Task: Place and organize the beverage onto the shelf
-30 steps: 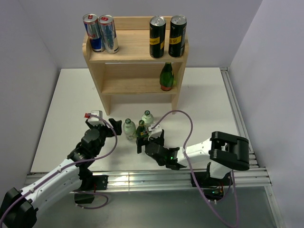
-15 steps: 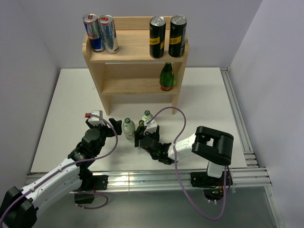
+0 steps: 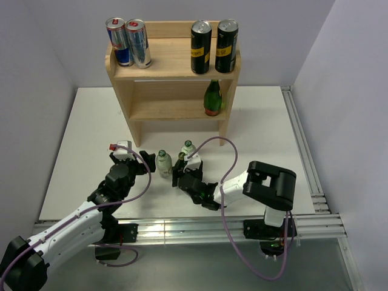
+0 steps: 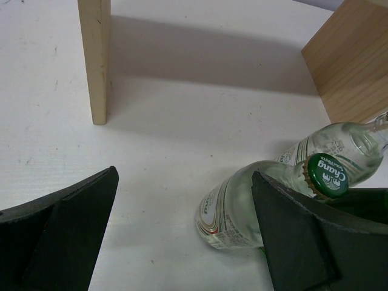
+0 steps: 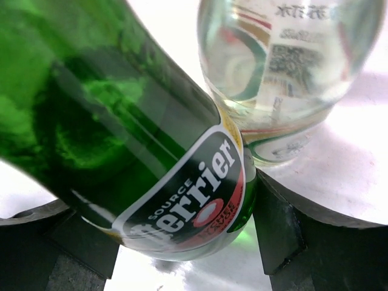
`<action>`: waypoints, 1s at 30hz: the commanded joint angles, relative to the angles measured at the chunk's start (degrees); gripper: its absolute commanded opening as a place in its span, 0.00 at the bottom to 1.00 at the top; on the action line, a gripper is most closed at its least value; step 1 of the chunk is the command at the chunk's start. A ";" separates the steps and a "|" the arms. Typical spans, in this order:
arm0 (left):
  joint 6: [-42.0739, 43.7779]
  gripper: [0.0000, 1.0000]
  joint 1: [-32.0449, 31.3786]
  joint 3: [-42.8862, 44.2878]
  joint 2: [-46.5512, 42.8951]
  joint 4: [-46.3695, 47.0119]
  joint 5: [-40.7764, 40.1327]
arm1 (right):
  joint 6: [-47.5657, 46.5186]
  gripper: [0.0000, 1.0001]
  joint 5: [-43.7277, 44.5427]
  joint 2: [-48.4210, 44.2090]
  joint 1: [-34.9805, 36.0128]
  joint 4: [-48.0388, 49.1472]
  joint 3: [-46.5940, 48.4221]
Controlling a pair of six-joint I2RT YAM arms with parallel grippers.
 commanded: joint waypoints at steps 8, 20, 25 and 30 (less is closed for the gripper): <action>0.27 0.99 -0.14 2.13 0.26 2.35 -0.96 | 6.91 0.00 13.25 -17.82 7.82 -18.88 2.21; 0.10 0.99 -0.14 2.13 0.18 2.26 -1.22 | -6.96 0.00 11.24 -25.93 2.12 -31.64 23.64; 0.10 0.99 -0.14 2.04 -0.09 2.44 -1.39 | -12.15 0.00 5.96 -22.78 -4.82 -32.17 31.13; -0.16 0.99 -0.14 2.13 0.09 2.26 -1.75 | -14.01 0.00 1.91 -18.90 -11.94 -33.83 38.69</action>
